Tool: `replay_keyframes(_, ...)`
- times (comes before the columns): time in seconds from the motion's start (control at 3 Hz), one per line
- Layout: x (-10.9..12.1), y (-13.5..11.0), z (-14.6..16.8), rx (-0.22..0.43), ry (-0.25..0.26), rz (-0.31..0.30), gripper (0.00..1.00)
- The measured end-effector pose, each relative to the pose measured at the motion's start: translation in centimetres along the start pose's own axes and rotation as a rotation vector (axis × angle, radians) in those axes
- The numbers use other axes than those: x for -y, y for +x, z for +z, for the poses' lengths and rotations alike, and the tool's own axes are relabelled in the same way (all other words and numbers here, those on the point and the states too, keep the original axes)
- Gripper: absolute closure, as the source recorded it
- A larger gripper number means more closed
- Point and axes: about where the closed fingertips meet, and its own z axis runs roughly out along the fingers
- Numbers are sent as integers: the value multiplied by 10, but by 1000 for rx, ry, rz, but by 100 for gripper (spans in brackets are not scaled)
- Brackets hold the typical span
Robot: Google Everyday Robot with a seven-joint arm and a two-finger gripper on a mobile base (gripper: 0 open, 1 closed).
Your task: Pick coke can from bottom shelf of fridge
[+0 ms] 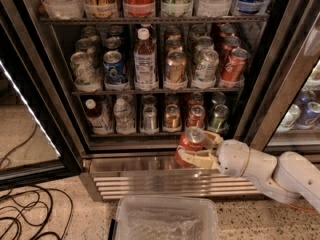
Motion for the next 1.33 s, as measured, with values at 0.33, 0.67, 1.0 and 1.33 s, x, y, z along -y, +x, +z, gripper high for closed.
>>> replay_keyframes(0.33,-32,-30,-3,32,-158,-35,100)
replay_keyframes(0.67,-64,-58,-9,70,-273,-56,100)
replay_keyframes(1.0,-87,-85,-12,85,-305,-70,100)
replay_keyframes(1.33,-97,-111,-10,80,-291,-86,100)
